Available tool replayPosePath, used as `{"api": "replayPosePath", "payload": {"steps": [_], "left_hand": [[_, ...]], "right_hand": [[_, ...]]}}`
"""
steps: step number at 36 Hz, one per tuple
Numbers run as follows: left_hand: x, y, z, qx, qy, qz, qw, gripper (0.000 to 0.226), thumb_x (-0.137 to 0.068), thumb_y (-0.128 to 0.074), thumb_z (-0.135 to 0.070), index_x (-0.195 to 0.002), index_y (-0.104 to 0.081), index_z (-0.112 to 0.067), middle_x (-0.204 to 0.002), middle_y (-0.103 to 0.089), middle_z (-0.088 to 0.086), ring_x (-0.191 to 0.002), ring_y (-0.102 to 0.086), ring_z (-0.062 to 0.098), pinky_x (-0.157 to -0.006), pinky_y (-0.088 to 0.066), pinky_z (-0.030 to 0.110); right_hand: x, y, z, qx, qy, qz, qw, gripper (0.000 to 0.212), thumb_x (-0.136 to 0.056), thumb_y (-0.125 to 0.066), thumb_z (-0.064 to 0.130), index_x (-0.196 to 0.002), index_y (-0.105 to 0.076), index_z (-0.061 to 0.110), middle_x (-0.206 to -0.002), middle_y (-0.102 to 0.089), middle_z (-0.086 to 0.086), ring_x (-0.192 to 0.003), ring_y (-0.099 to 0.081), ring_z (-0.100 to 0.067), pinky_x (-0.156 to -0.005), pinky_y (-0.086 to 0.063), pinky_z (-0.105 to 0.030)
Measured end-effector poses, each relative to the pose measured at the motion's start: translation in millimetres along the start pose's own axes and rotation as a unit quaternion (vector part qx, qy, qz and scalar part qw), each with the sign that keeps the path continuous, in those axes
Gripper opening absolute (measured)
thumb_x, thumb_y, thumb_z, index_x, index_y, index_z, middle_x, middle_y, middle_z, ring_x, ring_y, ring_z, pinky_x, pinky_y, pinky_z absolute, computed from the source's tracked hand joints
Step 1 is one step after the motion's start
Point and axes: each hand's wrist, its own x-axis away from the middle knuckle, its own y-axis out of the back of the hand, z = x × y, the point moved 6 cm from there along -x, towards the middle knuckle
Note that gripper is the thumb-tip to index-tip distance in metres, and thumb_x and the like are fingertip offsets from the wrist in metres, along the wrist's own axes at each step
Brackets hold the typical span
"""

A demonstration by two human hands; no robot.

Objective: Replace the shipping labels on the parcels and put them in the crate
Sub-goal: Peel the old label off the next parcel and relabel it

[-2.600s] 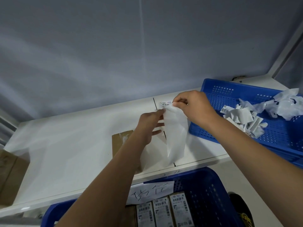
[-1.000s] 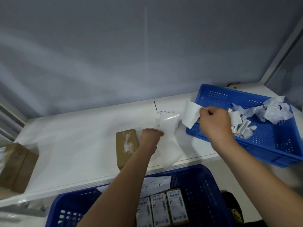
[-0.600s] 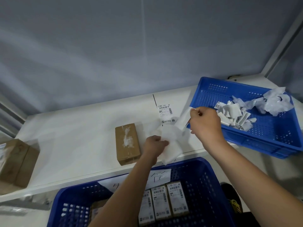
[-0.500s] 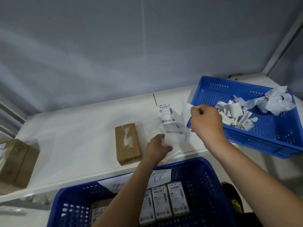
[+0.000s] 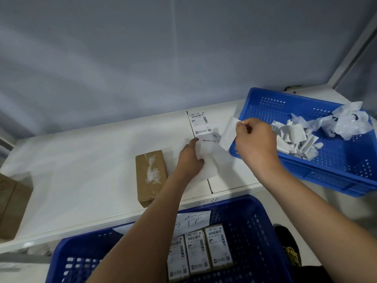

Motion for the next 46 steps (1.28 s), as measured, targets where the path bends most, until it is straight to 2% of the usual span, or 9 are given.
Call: {"api": "replayPosePath", "payload": {"steps": [7, 12, 16, 18, 22, 29, 34, 39, 46], "left_hand": [[23.5, 20.5, -7.2, -0.070, -0.045, -0.016, 0.996, 0.073, -0.084, -0.081, -0.029, -0.144, -0.040, -0.018, -0.129, -0.049, 0.017, -0.121, -0.044, 0.033, -0.094, -0.037, 0.035], [46.5, 31.7, -17.1, -0.058, -0.043, -0.008, 0.997, 0.052, -0.091, -0.074, -0.030, -0.136, -0.051, -0.019, -0.123, -0.053, 0.013, -0.114, -0.053, 0.027, -0.097, -0.044, 0.036], [71.1, 52.2, -27.7, 0.048, -0.011, -0.032, 0.998, 0.006, -0.097, -0.065, -0.021, -0.099, -0.070, -0.023, -0.103, -0.070, 0.004, -0.091, -0.063, 0.015, -0.077, -0.045, 0.023], [86.8, 63.0, -32.7, 0.170, 0.022, -0.041, 0.984, 0.016, -0.098, -0.062, -0.016, -0.088, -0.072, -0.023, -0.093, -0.073, 0.002, -0.084, -0.065, 0.015, -0.075, -0.056, 0.028], [124.5, 78.0, -43.6, 0.387, 0.086, -0.023, 0.918, 0.015, -0.100, -0.062, -0.012, -0.091, -0.075, -0.007, -0.086, -0.073, 0.012, -0.076, -0.065, 0.021, -0.072, -0.061, 0.026], [170.6, 97.3, -24.0, 0.502, 0.150, 0.006, 0.852, 0.027, -0.097, -0.070, -0.023, -0.101, -0.073, 0.003, -0.092, -0.076, 0.018, -0.081, -0.073, 0.023, -0.078, -0.062, 0.031], [187.3, 123.6, 6.2, 0.515, 0.168, -0.039, 0.840, 0.030, -0.094, -0.072, -0.017, -0.107, -0.071, 0.010, -0.105, -0.073, 0.029, -0.086, -0.071, 0.027, -0.089, -0.062, 0.041], [198.7, 137.2, 35.6, 0.510, 0.181, -0.048, 0.840, 0.016, -0.096, -0.066, -0.003, -0.102, -0.071, 0.010, -0.089, -0.074, 0.021, -0.078, -0.071, 0.024, -0.083, -0.063, 0.035], [193.9, 146.8, 56.5, 0.470, 0.197, -0.040, 0.860, 0.011, -0.093, -0.068, 0.002, -0.098, -0.069, 0.011, -0.088, -0.074, 0.022, -0.079, -0.071, 0.029, -0.084, -0.063, 0.037]], "right_hand": [[10.4, 8.1, -1.7, 0.031, 0.013, -0.012, 0.999, 0.026, -0.104, -0.047, 0.021, -0.101, -0.067, 0.005, -0.071, -0.057, 0.005, -0.066, -0.052, -0.010, -0.067, -0.034, -0.026], [23.6, 16.7, -1.7, 0.024, 0.020, -0.018, 0.999, 0.025, -0.104, -0.048, 0.022, -0.103, -0.067, 0.006, -0.086, -0.065, -0.003, -0.076, -0.054, -0.017, -0.070, -0.034, -0.027], [38.5, 8.0, 8.6, 0.037, 0.070, -0.014, 0.997, 0.025, -0.104, -0.050, 0.022, -0.105, -0.070, 0.007, -0.083, -0.068, -0.006, -0.078, -0.060, -0.023, -0.068, -0.040, -0.031], [48.3, 0.1, 15.4, 0.045, 0.103, -0.003, 0.994, 0.024, -0.103, -0.051, 0.022, -0.105, -0.071, 0.008, -0.084, -0.069, -0.006, -0.073, -0.059, -0.022, -0.067, -0.044, -0.032], [70.1, -10.1, 27.9, 0.097, 0.173, 0.002, 0.980, 0.020, -0.102, -0.055, 0.025, -0.101, -0.071, 0.013, -0.090, -0.065, -0.003, -0.071, -0.055, -0.017, -0.064, -0.039, -0.030], [129.5, -32.6, 54.8, 0.117, 0.273, 0.010, 0.955, 0.011, -0.095, -0.068, 0.024, -0.093, -0.071, 0.014, -0.088, -0.064, 0.001, -0.056, -0.060, -0.021, -0.052, -0.052, -0.033], [154.8, -59.9, 77.2, 0.123, 0.352, 0.045, 0.927, 0.010, -0.089, -0.076, 0.020, -0.094, -0.072, 0.012, -0.089, -0.064, 0.001, -0.063, -0.064, -0.018, -0.046, -0.051, -0.034], [170.3, -81.3, 84.3, 0.109, 0.398, 0.083, 0.907, 0.011, -0.087, -0.078, 0.019, -0.093, -0.072, 0.012, -0.091, -0.064, 0.004, -0.068, -0.064, -0.012, -0.047, -0.052, -0.030], [173.5, -103.9, 75.8, 0.103, 0.416, 0.116, 0.896, 0.015, -0.085, -0.080, 0.021, -0.093, -0.072, 0.012, -0.092, -0.065, 0.005, -0.070, -0.066, -0.011, -0.049, -0.050, -0.025]]}}
